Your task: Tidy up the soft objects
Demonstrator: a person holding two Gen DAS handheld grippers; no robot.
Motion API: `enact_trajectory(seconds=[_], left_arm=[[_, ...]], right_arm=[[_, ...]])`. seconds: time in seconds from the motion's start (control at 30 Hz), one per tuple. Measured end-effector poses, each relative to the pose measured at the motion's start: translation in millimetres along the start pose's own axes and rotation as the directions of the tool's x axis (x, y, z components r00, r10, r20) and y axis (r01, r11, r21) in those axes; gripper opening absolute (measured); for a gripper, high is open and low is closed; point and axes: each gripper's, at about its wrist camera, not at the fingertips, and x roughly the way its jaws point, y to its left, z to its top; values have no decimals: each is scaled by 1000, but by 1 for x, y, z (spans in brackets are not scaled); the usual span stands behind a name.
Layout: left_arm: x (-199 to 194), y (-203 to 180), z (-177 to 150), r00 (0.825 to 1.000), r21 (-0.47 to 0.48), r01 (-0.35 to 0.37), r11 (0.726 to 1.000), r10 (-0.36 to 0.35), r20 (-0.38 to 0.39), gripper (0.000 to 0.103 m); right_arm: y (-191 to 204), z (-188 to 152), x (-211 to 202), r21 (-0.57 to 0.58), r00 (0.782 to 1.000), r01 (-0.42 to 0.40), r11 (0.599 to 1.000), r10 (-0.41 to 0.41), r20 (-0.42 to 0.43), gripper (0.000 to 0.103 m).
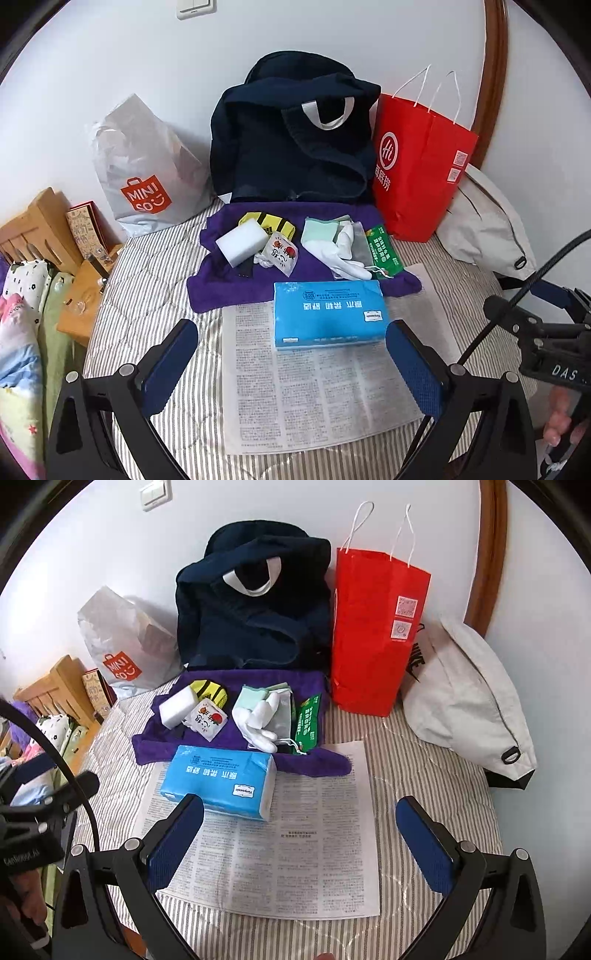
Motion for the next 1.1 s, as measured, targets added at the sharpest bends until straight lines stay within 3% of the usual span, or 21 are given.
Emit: enact_trajectory(seconds=[1.1], left_arm=[[0, 5, -2, 1000, 8, -9, 1000, 9, -16, 103]], right_arm=[[1, -12, -10, -2, 1000, 29, 1000, -29, -11, 102]])
